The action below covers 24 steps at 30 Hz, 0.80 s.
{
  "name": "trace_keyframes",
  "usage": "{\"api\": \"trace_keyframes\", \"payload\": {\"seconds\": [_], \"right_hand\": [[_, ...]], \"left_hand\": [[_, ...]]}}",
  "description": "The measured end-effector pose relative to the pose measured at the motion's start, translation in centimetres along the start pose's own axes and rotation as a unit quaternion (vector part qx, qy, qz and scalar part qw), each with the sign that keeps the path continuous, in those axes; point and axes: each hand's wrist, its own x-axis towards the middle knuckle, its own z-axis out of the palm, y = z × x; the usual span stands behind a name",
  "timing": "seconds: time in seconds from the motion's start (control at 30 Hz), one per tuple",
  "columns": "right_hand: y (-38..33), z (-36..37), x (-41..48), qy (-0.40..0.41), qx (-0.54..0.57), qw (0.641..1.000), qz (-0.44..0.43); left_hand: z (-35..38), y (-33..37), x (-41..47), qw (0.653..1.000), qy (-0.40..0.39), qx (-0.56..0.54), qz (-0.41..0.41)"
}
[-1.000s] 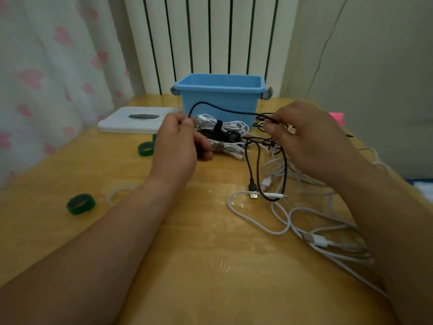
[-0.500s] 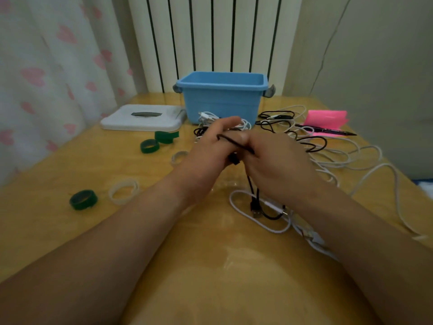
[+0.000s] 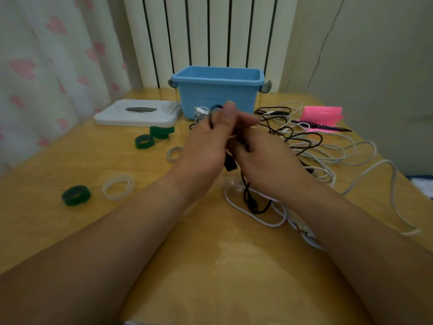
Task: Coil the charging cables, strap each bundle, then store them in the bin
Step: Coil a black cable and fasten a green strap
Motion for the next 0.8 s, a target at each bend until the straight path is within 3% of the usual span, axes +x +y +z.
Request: {"api": "trace_keyframes", "payload": {"seconds": [0.07,0.13,0.2,0.3,0.5,0.67,0.8], "right_hand": [[0.5,-0.5,0.2,0.005,-0.026,1.0,0.001],[1.1,-1.1,0.3,0.011,-0.062,0.998,0.0],[1.5,-1.6,0.3,0.022,-0.079,0.996,-0.015],[1.9,-2.1,0.5,0.047,-0.091,0.994,-0.046],[1.9,-3.0,0.7,0.072,-0.049,0.993,-0.082],[1.7,-2.4,0.5,0.084,0.02,0.994,-0.06],[0.9,-2.6,0.1,0.102,0.088,0.989,-0.061]], "left_hand": [[-1.2,0.2,1.0,0.988,0.037,-0.145,-0.028],[-3.5,0.6,2.1,0.947,0.097,-0.302,-0.048],[-6.0,0.9,2.8,0.915,0.162,-0.363,-0.065],[-7.6,0.5,3.0,0.939,0.185,-0.28,-0.072],[-5.5,0.1,2.2,0.991,0.1,-0.045,-0.071],[-3.8,0.2,1.3,0.988,-0.044,0.115,-0.095],[-3.7,0.0,1.2,0.977,-0.108,0.162,-0.084]]}}
